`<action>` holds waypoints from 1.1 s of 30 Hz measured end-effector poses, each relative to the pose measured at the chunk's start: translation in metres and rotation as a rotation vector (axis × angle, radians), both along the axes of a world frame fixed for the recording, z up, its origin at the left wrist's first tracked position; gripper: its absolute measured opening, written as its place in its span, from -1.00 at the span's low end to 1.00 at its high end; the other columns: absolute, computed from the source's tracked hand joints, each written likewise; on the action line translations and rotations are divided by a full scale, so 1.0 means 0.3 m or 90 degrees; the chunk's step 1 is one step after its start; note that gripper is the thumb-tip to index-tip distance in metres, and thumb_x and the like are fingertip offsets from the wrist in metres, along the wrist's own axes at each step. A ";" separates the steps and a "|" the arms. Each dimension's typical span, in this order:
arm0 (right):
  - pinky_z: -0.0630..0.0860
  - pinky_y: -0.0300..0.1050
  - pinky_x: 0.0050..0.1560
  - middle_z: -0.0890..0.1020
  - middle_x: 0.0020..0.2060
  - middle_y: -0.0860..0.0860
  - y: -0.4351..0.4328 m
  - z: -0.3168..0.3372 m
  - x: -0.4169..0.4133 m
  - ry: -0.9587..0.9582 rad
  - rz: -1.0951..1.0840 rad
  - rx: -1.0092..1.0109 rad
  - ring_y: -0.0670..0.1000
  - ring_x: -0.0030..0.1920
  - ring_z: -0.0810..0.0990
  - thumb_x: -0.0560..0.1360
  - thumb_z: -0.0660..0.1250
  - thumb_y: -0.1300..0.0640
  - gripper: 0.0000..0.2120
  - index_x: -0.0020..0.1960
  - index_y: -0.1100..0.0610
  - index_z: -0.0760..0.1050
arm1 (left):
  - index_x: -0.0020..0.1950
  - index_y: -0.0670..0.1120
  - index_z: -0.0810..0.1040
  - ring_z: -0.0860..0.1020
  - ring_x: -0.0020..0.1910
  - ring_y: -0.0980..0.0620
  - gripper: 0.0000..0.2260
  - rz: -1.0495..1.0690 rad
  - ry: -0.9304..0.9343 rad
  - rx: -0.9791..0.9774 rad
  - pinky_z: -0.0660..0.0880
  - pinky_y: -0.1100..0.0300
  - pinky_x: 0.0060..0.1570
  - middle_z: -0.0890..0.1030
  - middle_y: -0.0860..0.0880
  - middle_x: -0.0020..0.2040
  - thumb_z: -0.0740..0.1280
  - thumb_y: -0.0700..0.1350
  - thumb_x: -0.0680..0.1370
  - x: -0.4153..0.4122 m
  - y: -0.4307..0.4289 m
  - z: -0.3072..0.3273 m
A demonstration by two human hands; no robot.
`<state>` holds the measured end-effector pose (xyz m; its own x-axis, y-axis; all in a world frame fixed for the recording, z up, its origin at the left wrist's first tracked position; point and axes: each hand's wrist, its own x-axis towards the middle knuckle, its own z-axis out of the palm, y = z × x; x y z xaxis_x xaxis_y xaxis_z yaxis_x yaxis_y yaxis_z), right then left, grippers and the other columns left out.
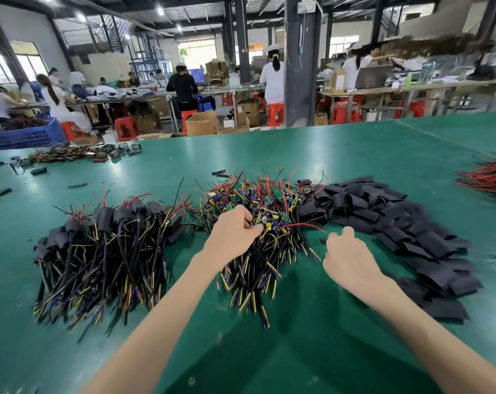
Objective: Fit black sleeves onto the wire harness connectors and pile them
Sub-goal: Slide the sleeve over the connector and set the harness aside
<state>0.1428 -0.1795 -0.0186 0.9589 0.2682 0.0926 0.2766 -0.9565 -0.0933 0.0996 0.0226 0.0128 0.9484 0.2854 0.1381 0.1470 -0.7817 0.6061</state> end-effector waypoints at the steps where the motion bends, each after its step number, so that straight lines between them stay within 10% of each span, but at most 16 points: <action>1: 0.38 -0.02 0.00 0.38 0.08 0.18 -0.001 0.000 0.002 0.004 0.005 0.013 0.22 0.08 0.48 0.52 0.16 0.22 -0.80 0.12 0.27 0.37 | 0.10 -0.11 0.47 0.55 -0.10 -0.01 -0.78 0.004 -0.014 0.002 0.44 0.17 -0.05 0.58 -0.01 -0.05 0.35 -0.02 0.54 0.001 -0.008 -0.006; 10: 0.35 -0.02 0.12 0.39 0.12 0.19 0.001 -0.014 0.009 0.033 0.070 0.009 0.19 0.17 0.38 0.61 0.11 0.17 -0.79 0.15 0.25 0.39 | 0.04 0.21 0.52 0.46 -0.30 0.19 -0.78 0.115 -0.240 0.138 0.29 0.29 -0.33 0.49 0.19 -0.34 0.33 0.25 0.46 -0.050 0.035 -0.008; 33: 0.32 -0.23 0.01 0.52 -0.09 0.04 0.013 -0.006 0.046 -0.030 0.108 0.494 0.04 -0.03 0.53 0.36 0.48 0.23 -0.71 0.07 0.15 0.55 | -0.20 0.18 0.59 0.33 -0.41 0.18 -0.85 0.001 -0.314 -0.158 0.29 0.22 -0.28 0.45 0.17 -0.44 0.36 0.21 0.39 -0.106 0.123 -0.037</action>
